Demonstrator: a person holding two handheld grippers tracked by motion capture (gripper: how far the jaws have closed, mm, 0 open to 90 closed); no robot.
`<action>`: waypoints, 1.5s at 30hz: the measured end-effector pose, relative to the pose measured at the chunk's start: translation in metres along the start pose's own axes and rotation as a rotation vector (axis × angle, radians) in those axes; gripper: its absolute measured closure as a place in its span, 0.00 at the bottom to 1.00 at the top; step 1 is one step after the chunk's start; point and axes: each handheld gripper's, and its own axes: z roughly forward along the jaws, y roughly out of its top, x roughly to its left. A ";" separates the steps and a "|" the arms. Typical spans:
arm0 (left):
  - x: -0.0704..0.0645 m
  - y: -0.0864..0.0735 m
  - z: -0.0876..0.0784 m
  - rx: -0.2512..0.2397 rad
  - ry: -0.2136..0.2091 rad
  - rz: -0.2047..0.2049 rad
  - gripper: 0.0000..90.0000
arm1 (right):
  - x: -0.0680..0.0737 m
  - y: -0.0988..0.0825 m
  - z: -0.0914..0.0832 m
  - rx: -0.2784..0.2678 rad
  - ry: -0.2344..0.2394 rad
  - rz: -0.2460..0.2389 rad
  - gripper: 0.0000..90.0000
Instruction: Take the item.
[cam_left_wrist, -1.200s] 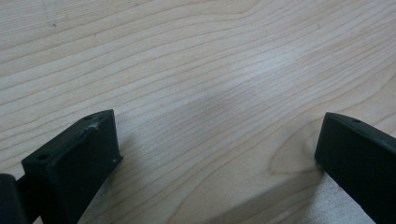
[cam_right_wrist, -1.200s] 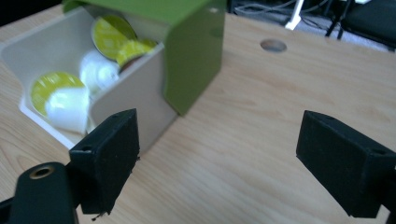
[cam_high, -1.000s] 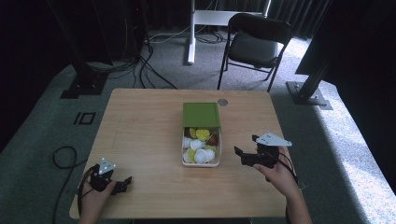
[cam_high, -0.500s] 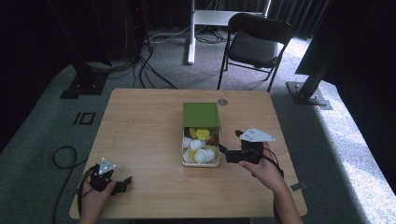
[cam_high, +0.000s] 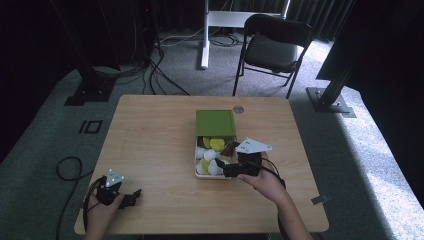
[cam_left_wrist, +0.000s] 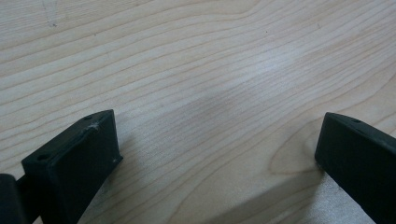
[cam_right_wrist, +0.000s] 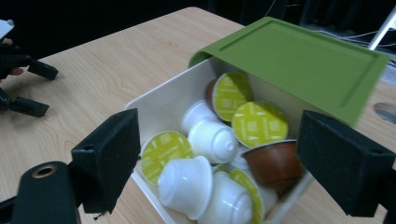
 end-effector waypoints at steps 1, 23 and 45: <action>0.000 0.000 0.000 0.000 0.001 0.002 0.01 | 0.002 0.000 0.002 0.003 0.004 -0.003 0.16; 0.000 0.000 0.000 0.000 0.000 0.000 0.01 | 0.025 -0.030 0.044 0.118 -0.027 -0.042 0.36; 0.000 0.000 0.000 0.000 0.000 0.000 0.01 | 0.036 -0.040 0.061 0.199 -0.094 -0.133 0.47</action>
